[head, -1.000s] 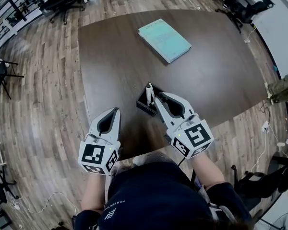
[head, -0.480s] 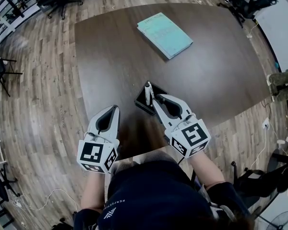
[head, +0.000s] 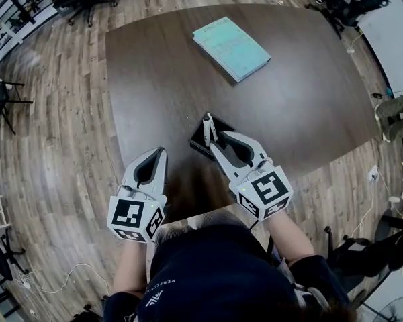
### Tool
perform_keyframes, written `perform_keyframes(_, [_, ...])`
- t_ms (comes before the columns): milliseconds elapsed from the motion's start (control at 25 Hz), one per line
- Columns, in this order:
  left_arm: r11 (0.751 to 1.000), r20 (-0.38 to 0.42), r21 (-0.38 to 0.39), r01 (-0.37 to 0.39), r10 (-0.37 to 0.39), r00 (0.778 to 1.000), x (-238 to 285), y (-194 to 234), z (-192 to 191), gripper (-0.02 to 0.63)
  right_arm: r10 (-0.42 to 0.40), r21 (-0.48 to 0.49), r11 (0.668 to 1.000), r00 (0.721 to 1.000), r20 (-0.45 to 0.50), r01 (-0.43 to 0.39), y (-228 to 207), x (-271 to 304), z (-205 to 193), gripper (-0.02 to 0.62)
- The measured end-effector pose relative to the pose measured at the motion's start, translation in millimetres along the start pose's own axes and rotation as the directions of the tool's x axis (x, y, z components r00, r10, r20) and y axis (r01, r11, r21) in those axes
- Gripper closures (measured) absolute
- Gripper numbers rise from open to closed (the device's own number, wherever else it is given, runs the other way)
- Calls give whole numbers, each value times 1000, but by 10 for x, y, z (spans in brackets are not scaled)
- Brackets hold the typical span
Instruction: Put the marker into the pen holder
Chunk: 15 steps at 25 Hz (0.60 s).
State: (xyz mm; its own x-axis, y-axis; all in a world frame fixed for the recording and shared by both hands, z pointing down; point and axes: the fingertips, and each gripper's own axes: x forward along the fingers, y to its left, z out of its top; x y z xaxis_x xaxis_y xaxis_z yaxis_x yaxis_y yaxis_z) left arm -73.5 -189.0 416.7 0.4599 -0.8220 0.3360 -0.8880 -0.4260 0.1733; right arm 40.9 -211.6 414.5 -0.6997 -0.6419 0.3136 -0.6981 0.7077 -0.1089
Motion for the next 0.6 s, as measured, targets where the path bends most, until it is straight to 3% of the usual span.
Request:
perform_keyframes(360, [1000, -1, 6, -6, 6, 1000, -49, -65, -4, 600, -2, 17, 1000, 999, 44, 1, 5, -111, 77, 489])
perform_keyframes(600, [1000, 9, 4, 1, -1, 1000, -87, -76, 7, 600, -17, 77, 997, 997, 76, 12, 11, -203, 152, 500])
